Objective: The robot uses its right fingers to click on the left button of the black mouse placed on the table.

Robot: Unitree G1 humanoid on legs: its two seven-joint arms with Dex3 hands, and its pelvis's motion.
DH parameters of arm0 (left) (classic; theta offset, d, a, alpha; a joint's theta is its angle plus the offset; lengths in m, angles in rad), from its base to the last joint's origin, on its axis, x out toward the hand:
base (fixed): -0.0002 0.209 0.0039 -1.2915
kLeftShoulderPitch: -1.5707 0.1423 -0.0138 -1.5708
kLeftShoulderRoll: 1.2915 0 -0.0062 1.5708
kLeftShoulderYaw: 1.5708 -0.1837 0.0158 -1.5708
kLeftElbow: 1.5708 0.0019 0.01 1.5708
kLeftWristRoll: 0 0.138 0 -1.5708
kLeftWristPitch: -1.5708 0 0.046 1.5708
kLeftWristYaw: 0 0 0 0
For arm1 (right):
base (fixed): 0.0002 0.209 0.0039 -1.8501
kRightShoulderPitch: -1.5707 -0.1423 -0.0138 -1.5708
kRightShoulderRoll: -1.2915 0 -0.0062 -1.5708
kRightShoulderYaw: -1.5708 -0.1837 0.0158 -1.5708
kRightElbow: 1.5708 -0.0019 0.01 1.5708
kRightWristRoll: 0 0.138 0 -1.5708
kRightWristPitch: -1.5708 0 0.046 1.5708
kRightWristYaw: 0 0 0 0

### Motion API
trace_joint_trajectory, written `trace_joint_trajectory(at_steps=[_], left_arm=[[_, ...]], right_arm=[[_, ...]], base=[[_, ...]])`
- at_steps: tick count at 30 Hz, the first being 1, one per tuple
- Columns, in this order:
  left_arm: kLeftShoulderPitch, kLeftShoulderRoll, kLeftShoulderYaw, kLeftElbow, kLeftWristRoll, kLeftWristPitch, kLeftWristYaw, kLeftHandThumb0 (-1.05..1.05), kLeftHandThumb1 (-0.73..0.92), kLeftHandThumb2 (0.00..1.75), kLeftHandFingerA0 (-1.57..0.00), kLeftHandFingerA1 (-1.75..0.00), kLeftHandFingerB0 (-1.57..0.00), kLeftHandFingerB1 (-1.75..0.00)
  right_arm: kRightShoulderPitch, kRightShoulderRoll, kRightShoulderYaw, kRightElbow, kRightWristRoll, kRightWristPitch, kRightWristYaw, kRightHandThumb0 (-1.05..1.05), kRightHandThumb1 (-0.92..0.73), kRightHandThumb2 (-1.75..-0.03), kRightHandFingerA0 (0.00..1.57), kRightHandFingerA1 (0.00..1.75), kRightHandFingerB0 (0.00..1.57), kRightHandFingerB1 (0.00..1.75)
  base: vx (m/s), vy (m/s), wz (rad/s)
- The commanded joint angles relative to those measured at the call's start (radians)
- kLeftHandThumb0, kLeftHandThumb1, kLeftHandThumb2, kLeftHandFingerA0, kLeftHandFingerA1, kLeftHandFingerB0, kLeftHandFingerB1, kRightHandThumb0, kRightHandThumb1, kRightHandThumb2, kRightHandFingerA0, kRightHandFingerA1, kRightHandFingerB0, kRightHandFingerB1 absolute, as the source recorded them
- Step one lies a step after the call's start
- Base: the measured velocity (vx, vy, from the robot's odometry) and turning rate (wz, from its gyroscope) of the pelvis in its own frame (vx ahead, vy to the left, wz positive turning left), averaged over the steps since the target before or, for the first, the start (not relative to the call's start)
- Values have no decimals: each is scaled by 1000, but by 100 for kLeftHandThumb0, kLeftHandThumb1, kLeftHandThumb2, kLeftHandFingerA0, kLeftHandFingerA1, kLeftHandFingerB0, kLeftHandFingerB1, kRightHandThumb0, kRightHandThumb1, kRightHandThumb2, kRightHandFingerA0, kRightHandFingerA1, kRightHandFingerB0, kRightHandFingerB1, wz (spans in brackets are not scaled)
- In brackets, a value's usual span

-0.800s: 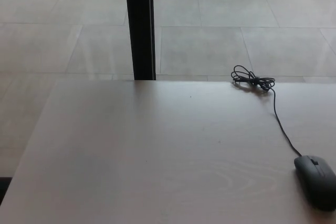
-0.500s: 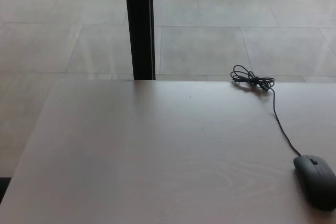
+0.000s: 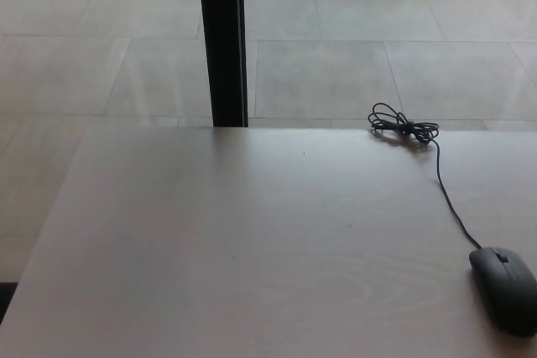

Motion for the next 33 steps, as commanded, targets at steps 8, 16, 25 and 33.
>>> trace_joint_trajectory(at_steps=[8,16,25,33], left_arm=[[0,26,-27,4,-27,-30,6,-78,77,64,-77,-59,-54,-48],[-9,31,-36,2,-43,-26,9,-75,77,63,-67,-57,-55,-48],[-12,32,-55,6,-33,-28,17,-76,77,63,-69,-55,-55,-46],[-12,29,-41,4,-50,-29,8,-78,77,63,-73,-59,-57,-48]], right_arm=[[-106,43,270,-379,-64,164,36,-73,-75,-63,63,47,46,36],[-97,46,506,-450,-202,87,50,-65,-75,-65,95,142,40,37],[-73,34,741,-407,-389,18,42,-66,-65,-100,59,66,36,52],[-63,-17,824,-374,-479,-43,29,-67,-82,-65,77,116,43,39]], base=[[0,0,0],[0,0,0],[0,0,0],[0,0,0]])
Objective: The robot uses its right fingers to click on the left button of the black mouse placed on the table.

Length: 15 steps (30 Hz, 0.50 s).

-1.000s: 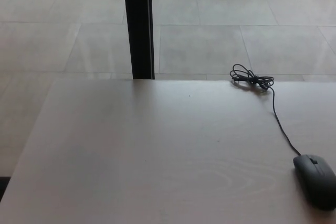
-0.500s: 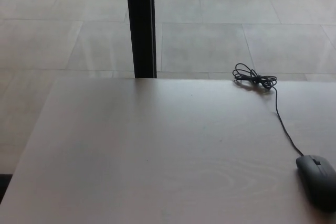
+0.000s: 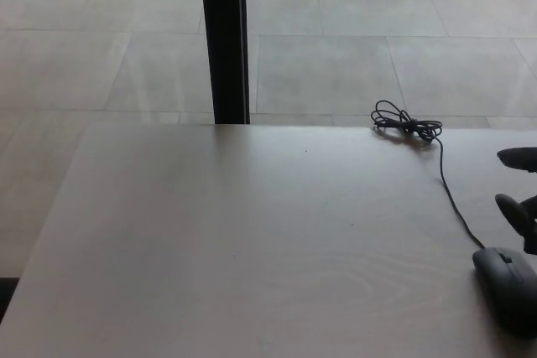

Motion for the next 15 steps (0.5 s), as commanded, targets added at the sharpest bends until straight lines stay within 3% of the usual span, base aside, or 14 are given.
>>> trace_joint_trajectory(at_steps=[1,2,3,4,5,6,7,8,9,10,11,15], left_arm=[[3,17,7,2,-26,-22,-2,-78,77,63,-73,-59,-57,-48],[2,18,8,2,-27,-21,-1,-79,76,63,-72,-58,-55,-48],[-2,19,8,2,-27,-20,3,-78,77,63,-75,-59,-59,-49],[-3,19,6,2,-24,-19,7,-78,77,63,-75,-59,-59,-49],[1,21,-5,3,-12,-30,6,-78,79,64,-73,-58,-56,-48],[2,21,-8,1,-10,-30,6,-78,79,63,-72,-58,-55,-48],[4,20,1,-2,-22,-26,-5,-80,77,63,-69,-57,-55,-48],[4,20,2,-2,-24,-26,-6,-80,77,63,-69,-57,-55,-48],[3,20,4,-4,-27,-22,-3,-80,76,63,-71,-57,-56,-48],[5,20,-8,-4,-12,-25,13,-80,77,63,-74,-56,-58,-48],[7,21,-4,-4,-16,-28,0,-78,78,63,-71,-57,-56,-48],[6,24,-15,-2,-6,-32,9,-75,78,64,-71,-56,-58,-47]], right_arm=[[24,-72,65,36,-163,-114,-14,-67,-82,-65,77,116,43,39],[18,-74,69,41,-166,-115,-13,-67,-81,-65,81,120,43,39],[12,-80,79,45,-177,-117,-7,-67,-77,-67,83,141,40,39],[13,-87,88,44,-188,-119,-2,-67,-77,-67,83,141,40,39],[14,-98,100,46,-204,-129,0,-58,-63,-104,84,112,27,50],[13,-113,114,52,-227,-150,-4,-63,-81,-64,76,114,41,39],[12,-141,142,56,-273,-179,-13,-62,-66,-102,37,58,32,51],[12,-145,146,57,-278,-183,-15,-62,-66,-102,37,58,32,51],[12,-154,157,48,-297,-169,-13,-60,-80,-64,38,44,41,37],[10,-168,170,41,-317,-173,-13,-68,-67,-101,28,53,37,53],[9,-172,176,43,-331,-188,-31,-67,-66,-101,34,55,35,52],[5,-188,194,33,-370,-189,-51,-67,-65,-102,29,56,38,53]], base=[[0,0,0],[0,0,0],[0,0,0],[0,0,0],[0,0,0],[0,0,0],[0,0,0],[0,0,0],[0,0,0],[0,0,0],[0,0,0],[0,0,0]])
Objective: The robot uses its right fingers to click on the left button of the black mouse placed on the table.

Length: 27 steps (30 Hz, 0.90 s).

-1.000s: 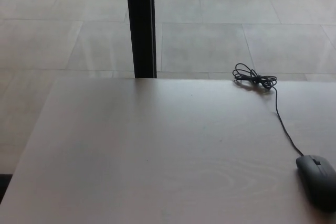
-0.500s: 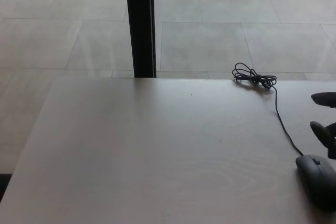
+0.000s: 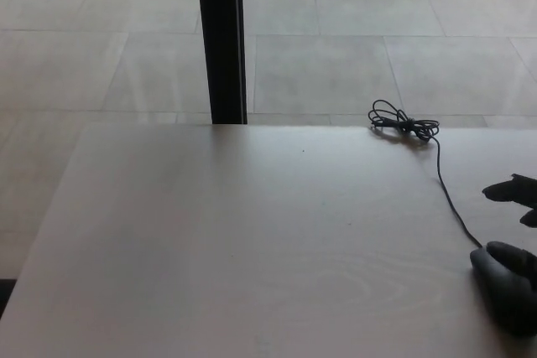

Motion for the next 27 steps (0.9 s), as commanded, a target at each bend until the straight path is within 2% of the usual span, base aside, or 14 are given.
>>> trace_joint_trajectory(at_steps=[1,2,9,11,12,13,14,15,16,20,21,25,26,27], left_arm=[[9,25,-16,-4,-1,-31,2,-76,79,64,-69,-56,-55,-46],[5,27,-5,-1,-15,-16,7,-77,77,63,-70,-55,-56,-46],[6,25,-21,-2,-3,-23,15,-74,79,64,-71,-56,-59,-47],[1,23,-13,-1,-14,-19,14,-77,78,63,-69,-55,-58,-47],[4,24,-22,0,-5,-23,10,-80,80,64,-69,-56,-58,-47],[4,24,-21,-1,-6,-22,10,-78,80,64,-70,-56,-59,-47],[4,22,-21,-1,-8,-22,10,-78,80,64,-70,-56,-59,-47],[4,19,-11,-2,-20,-22,4,-76,77,63,-67,-59,-58,-50],[2,15,5,-3,-38,-22,-4,-76,77,63,-67,-59,-58,-50],[1,16,-11,-1,-18,-19,19,-76,79,64,-72,-55,-58,-47],[-1,18,-3,3,-28,-14,3,-79,79,63,-69,-56,-58,-47],[4,16,-6,-2,-31,-25,-4,-78,80,64,-68,-56,-57,-47],[5,17,-8,-3,-29,-28,-3,-79,81,64,-69,-56,-56,-48],[6,19,-11,-3,-27,-31,-4,-79,81,64,-68,-56,-55,-47]], right_arm=[[-3,-61,42,-4,-170,-84,-56,-62,-61,-100,35,58,40,54],[-12,-58,55,13,-187,-85,-66,-67,-77,-65,38,47,46,38],[-12,-36,99,53,-245,-104,-102,-66,-81,-64,41,48,46,38],[-8,-26,104,72,-248,-108,-108,-64,-76,-63,42,47,49,39],[-11,-21,113,89,-259,-111,-114,-65,-80,-64,41,48,46,38],[-10,-19,120,98,-267,-109,-111,-63,-64,-103,35,58,39,54],[-11,-19,120,101,-269,-111,-110,-63,-64,-103,35,58,39,54],[-12,-16,120,110,-272,-117,-115,-66,-82,-65,40,49,46,39],[-12,-13,122,123,-274,-124,-122,-66,-82,-65,40,49,46,39],[-19,-4,127,154,-296,-130,-136,-69,-81,-67,38,49,46,40],[-23,-9,128,158,-301,-132,-129,-62,-66,-105,36,59,39,54],[-36,-21,108,181,-285,-146,-104,-69,-70,-105,30,56,37,53],[-40,-23,106,185,-288,-146,-104,-64,-84,-65,37,48,41,37],[-44,-25,101,190,-287,-147,-105,-69,-70,-104,31,56,36,52]], base=[[0,0,0],[0,0,0],[0,0,0],[0,0,0],[0,0,0],[0,0,0],[0,0,0],[0,0,0],[0,0,0],[0,0,0],[0,0,0],[0,0,0],[0,0,0],[0,0,0]])
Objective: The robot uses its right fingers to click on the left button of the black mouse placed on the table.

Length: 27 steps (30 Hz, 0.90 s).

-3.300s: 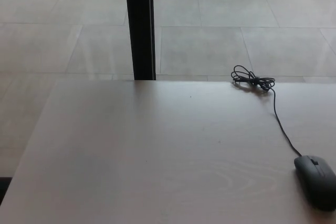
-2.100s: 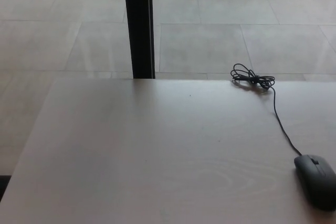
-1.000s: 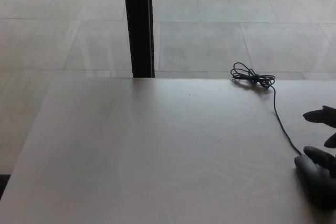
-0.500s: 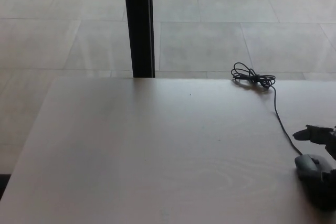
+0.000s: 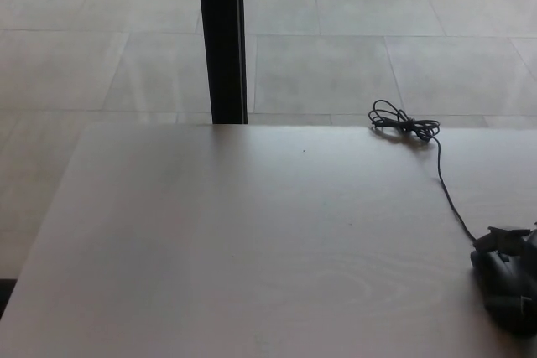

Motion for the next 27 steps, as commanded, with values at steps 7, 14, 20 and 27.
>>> trace_joint_trajectory(at_steps=[7,14,20,27], left_arm=[[3,21,-19,-2,1,-36,5,-79,79,63,-71,-56,-57,-48],[-4,16,8,6,-35,-21,-4,-78,78,63,-71,-56,-56,-46],[-3,14,13,7,-41,-25,-5,-77,78,64,-70,-56,-56,-47],[-9,18,11,6,-41,-16,2,-76,78,64,-74,-56,-58,-47]], right_arm=[[-34,-2,-36,42,-15,-39,-2,-68,-79,-66,37,47,45,38],[-7,18,-36,33,-10,-26,14,-68,-69,-106,29,55,38,53],[13,21,-48,30,-16,-22,-2,-64,-80,-65,38,46,45,37],[14,-16,-36,92,-59,-67,-55,-64,-84,-65,42,46,45,38]], base=[[0,0,0],[0,0,0],[0,0,0],[0,0,0]])
